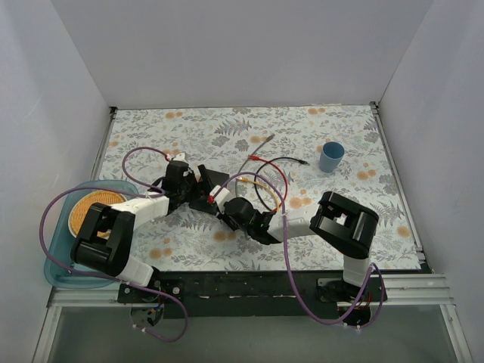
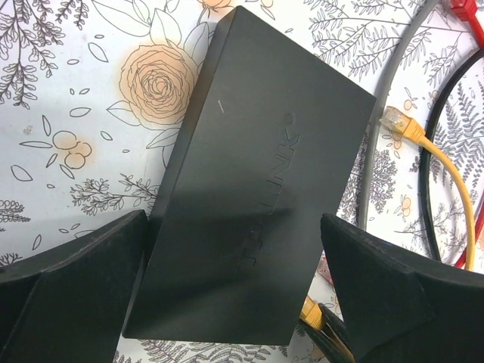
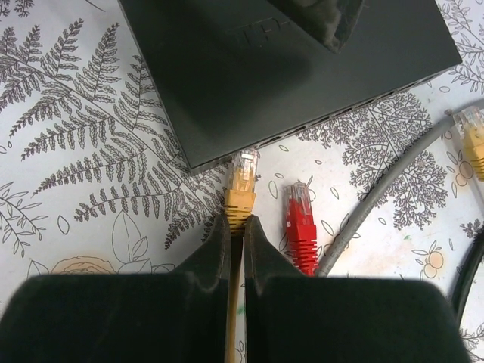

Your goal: Insert the plug into the switch port

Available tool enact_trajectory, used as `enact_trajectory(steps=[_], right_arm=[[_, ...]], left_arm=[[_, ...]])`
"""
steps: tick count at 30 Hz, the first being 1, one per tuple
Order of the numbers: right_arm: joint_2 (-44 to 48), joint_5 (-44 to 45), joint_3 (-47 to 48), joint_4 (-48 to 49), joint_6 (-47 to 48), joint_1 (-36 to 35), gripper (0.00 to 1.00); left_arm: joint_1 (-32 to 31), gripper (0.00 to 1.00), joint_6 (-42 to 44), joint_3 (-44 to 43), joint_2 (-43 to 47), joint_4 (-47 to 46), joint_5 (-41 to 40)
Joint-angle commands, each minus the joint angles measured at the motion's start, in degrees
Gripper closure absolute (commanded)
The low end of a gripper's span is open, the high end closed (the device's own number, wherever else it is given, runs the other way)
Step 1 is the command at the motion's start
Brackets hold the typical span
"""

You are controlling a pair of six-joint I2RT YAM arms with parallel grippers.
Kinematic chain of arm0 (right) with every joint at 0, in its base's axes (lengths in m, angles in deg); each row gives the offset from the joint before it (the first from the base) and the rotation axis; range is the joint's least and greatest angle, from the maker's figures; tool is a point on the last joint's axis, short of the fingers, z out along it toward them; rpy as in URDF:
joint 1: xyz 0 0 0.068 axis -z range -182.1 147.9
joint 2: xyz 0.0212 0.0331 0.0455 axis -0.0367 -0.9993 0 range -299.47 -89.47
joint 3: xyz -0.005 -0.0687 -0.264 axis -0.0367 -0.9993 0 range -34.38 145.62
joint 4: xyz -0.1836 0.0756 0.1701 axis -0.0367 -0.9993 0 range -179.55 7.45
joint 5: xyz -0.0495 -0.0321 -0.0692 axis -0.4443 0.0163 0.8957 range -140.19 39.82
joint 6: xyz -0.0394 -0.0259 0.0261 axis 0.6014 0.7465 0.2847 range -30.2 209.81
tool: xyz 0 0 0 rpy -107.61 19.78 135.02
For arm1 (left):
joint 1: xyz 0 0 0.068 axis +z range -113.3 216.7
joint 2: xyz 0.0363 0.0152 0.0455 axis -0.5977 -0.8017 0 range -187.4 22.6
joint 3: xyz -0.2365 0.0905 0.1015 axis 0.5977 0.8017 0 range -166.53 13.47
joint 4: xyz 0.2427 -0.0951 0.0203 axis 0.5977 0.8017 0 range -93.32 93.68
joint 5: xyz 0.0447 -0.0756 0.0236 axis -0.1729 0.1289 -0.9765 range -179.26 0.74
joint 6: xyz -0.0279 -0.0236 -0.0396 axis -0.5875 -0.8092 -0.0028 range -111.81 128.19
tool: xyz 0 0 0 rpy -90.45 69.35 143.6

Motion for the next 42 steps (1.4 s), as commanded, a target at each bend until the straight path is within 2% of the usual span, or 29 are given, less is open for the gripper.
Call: enact_trajectory(steps=[1, 10, 31, 42], right_arm=[[1.75, -7.50, 1.25, 6.18, 3.87, -0.69, 0.99], [4.48, -11.64, 0.89, 3.36, 7.57, 0.01, 0.99], [0.87, -4.87, 6.52, 2.83, 1.95, 0.89, 0.99], [1.58, -5.49, 6.16, 7.05, 3.44, 0.98, 0.99]], left_arm=[[-2.84, 0.02, -0.20, -0.42, -2.15, 8.67, 7.70], [-2.84, 0.02, 2.97, -3.50, -4.00, 8.32, 7.69], [-2.84, 0.02, 3.41, 1.24, -3.56, 6.12, 14.29], [-2.84, 0.09, 3.76, 2.74, -3.47, 5.33, 17.80]])
